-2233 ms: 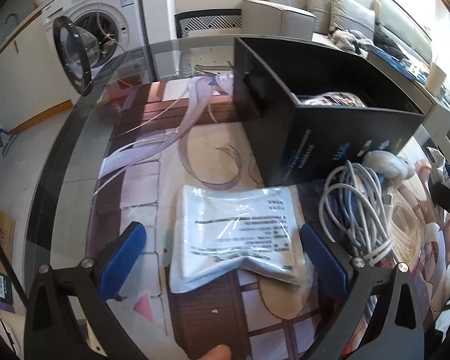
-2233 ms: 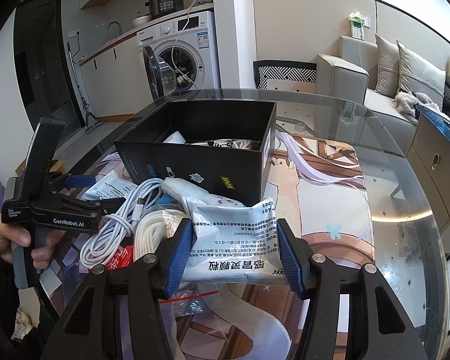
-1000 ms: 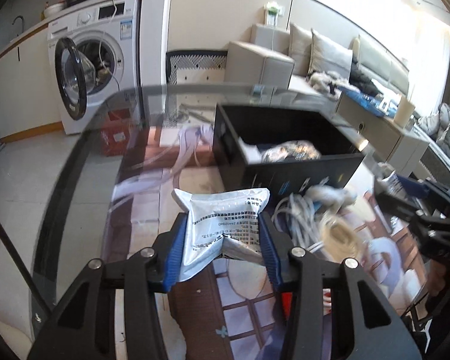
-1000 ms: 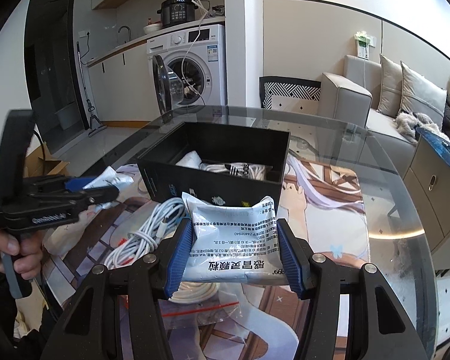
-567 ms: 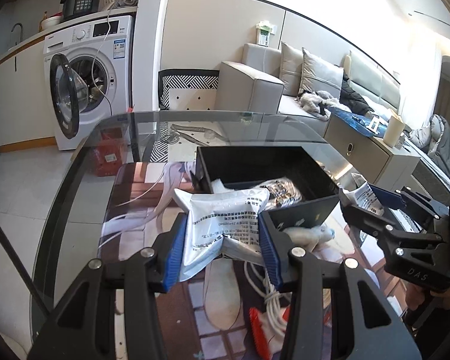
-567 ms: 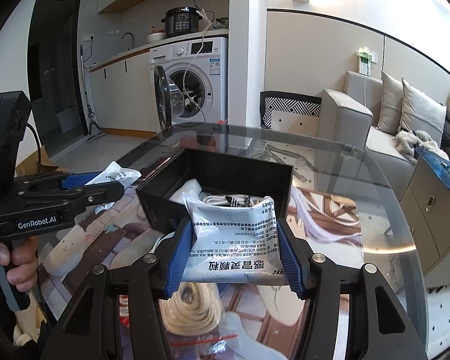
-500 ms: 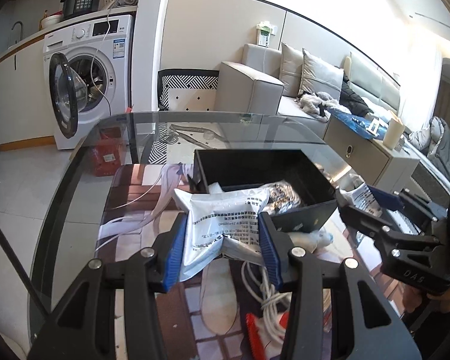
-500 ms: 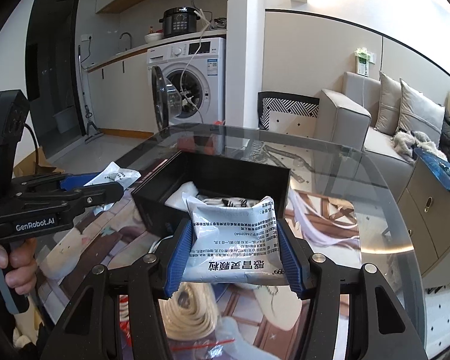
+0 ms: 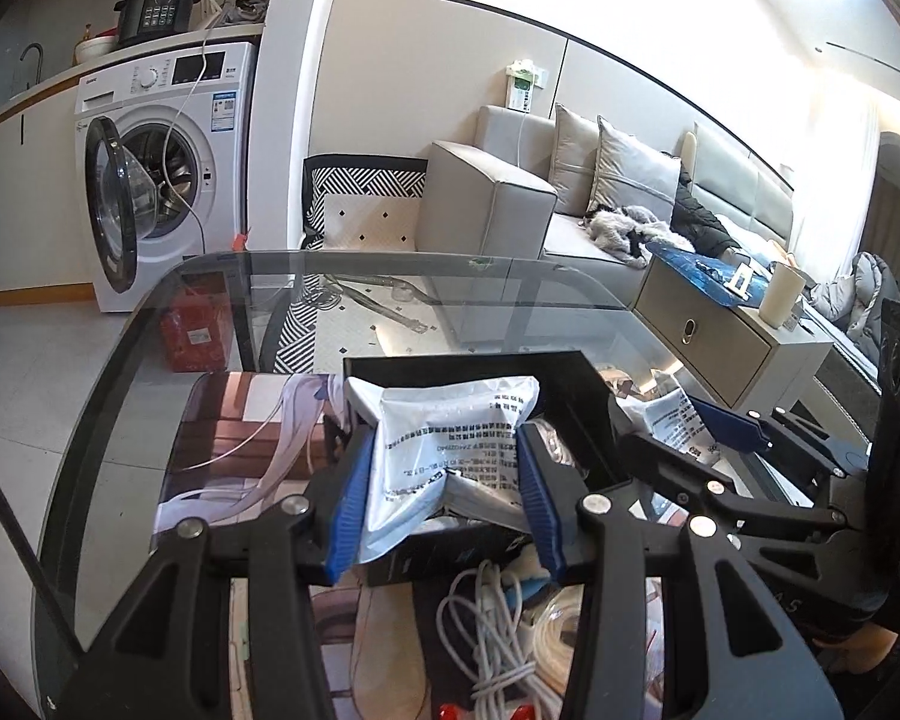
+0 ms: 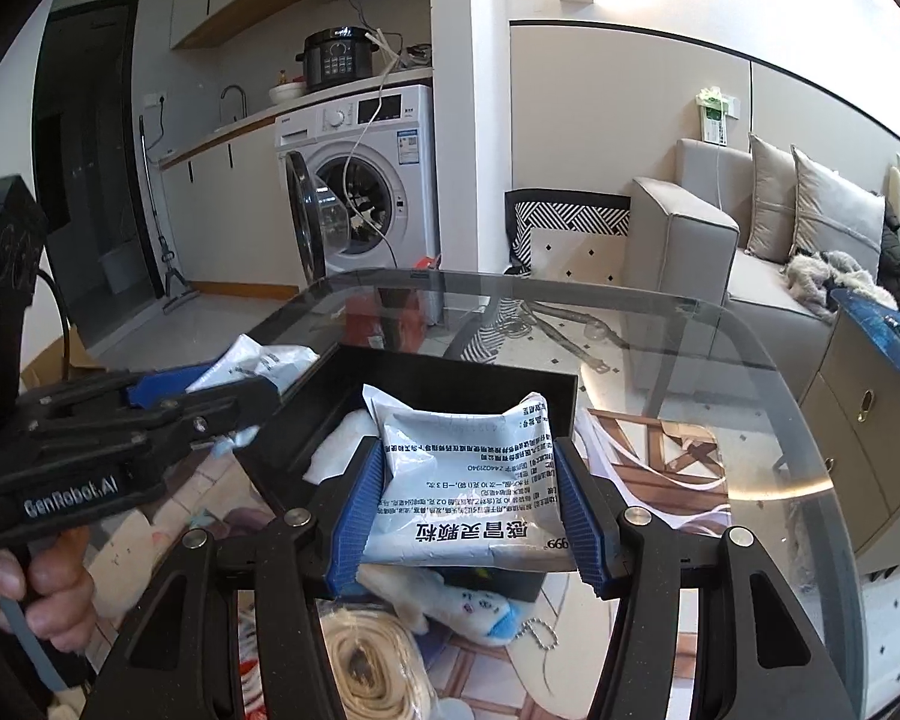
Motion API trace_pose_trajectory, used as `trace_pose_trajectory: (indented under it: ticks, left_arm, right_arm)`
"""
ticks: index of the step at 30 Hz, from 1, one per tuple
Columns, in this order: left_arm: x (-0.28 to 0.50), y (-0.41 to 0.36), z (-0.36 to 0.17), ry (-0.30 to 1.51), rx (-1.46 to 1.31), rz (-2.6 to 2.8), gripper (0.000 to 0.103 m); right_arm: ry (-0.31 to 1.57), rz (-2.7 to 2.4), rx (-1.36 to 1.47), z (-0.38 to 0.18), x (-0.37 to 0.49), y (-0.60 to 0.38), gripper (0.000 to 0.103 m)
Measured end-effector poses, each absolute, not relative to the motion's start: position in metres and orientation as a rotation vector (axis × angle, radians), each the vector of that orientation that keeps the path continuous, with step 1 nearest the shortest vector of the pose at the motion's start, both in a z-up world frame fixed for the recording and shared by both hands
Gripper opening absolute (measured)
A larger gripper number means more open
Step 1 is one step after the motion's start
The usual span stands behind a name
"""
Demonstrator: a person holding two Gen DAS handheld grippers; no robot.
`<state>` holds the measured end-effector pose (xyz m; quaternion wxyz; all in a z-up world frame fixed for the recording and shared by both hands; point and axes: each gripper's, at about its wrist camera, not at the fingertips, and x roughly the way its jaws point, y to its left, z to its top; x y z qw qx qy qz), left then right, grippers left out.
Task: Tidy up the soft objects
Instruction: 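Carry both white packets over the black box with both tools, then release the right tool's packet into the box while left tool holds its packet above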
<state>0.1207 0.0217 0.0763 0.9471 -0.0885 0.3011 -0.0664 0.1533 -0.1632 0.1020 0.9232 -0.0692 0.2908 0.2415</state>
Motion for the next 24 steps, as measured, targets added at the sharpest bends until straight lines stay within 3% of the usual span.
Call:
trace_pose_trajectory:
  ticks: [24]
  left_arm:
    - [0.164,0.015,0.059,0.674,-0.200,-0.134,0.045]
  right_arm:
    - [0.637,0.521,-0.141,0.090,0.191,-0.157,0.056]
